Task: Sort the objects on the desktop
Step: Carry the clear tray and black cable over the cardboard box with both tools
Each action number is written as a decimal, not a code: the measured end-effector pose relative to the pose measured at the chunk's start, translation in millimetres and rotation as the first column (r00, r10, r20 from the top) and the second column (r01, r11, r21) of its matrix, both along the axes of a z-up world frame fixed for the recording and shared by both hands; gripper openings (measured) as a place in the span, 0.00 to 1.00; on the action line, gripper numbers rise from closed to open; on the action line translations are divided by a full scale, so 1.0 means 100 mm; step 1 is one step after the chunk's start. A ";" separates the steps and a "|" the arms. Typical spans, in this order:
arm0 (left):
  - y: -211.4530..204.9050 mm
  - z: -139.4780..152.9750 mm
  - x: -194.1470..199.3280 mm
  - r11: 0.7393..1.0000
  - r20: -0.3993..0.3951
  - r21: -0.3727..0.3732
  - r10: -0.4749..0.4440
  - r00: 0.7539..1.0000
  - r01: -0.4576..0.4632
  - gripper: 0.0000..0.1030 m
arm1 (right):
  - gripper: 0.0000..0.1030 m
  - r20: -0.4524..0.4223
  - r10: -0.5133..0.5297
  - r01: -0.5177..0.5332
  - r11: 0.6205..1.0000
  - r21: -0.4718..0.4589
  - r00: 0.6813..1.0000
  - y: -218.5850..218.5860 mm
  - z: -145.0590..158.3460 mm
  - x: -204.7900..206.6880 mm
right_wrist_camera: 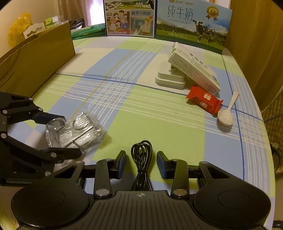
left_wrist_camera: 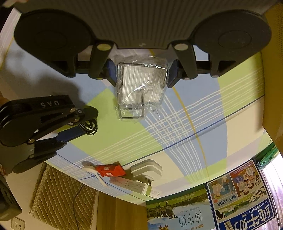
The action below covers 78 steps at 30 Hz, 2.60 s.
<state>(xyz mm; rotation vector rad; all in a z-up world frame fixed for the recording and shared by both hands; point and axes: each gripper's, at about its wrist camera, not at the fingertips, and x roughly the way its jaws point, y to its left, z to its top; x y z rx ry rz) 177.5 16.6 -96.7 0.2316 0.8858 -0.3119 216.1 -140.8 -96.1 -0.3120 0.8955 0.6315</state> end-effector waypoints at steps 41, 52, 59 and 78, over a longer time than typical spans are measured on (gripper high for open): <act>0.13 0.62 -0.26 0.997 0.174 -0.049 0.064 0.983 -0.056 0.48 | 0.01 0.021 -0.184 0.171 0.943 0.286 0.983 -0.22 0.57 -0.14; 0.40 1.29 -0.53 0.994 0.264 -0.036 0.108 0.958 -0.102 0.48 | 0.02 0.007 -0.170 0.158 0.931 0.329 0.985 -0.08 0.97 -0.45; 0.84 1.72 -0.82 0.983 0.319 -0.032 0.181 0.930 -0.181 0.48 | 0.02 0.067 -0.083 0.051 0.921 0.386 0.994 0.39 1.48 -0.71; 2.87 1.82 -1.39 0.890 0.285 -0.063 0.450 0.846 -0.452 0.48 | 0.01 0.021 0.152 -0.146 0.890 0.431 0.988 2.41 1.70 -0.99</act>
